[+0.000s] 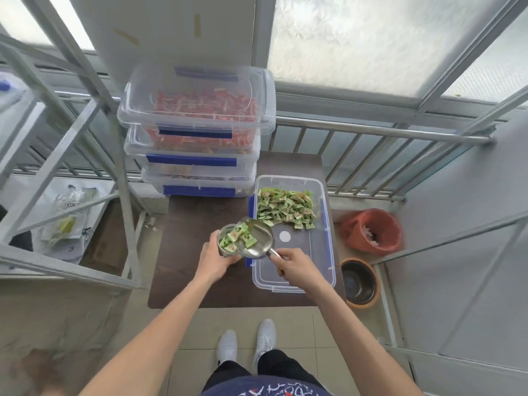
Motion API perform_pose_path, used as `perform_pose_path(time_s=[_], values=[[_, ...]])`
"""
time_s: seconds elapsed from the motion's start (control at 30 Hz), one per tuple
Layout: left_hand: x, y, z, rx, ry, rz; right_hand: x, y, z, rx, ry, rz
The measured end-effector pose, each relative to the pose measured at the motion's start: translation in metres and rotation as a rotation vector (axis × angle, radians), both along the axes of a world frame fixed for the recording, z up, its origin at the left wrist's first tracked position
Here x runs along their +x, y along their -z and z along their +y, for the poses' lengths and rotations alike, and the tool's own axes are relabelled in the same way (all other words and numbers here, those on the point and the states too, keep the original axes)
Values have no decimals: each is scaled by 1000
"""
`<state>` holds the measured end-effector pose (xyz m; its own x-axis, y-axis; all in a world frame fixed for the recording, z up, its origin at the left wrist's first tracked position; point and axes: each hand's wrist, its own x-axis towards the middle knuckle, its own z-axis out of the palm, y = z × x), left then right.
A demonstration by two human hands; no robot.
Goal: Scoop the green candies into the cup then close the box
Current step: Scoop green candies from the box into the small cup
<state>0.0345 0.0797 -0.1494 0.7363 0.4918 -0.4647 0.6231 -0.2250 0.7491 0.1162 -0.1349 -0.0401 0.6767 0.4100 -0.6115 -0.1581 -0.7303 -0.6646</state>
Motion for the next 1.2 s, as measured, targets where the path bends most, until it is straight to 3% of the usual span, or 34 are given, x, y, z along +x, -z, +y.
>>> perform_pose_path(time_s=[0.33,0.57,0.67,0.77,1.03,1.2], values=[[0,-13,0,-26,27,49,-2,-29,40,-242,-218,-410],[-6,-13,-4,-108,13,249,-3,-37,46,-290,-223,-510],[-8,-17,-16,-310,69,430,1,-39,40,-285,-155,-499],[-10,-16,-29,-396,147,417,5,-29,25,-296,-49,-430],[0,-19,-69,-325,97,269,-3,52,-22,-306,193,-72],[10,-20,-80,-237,92,267,-7,86,-30,-311,258,10]])
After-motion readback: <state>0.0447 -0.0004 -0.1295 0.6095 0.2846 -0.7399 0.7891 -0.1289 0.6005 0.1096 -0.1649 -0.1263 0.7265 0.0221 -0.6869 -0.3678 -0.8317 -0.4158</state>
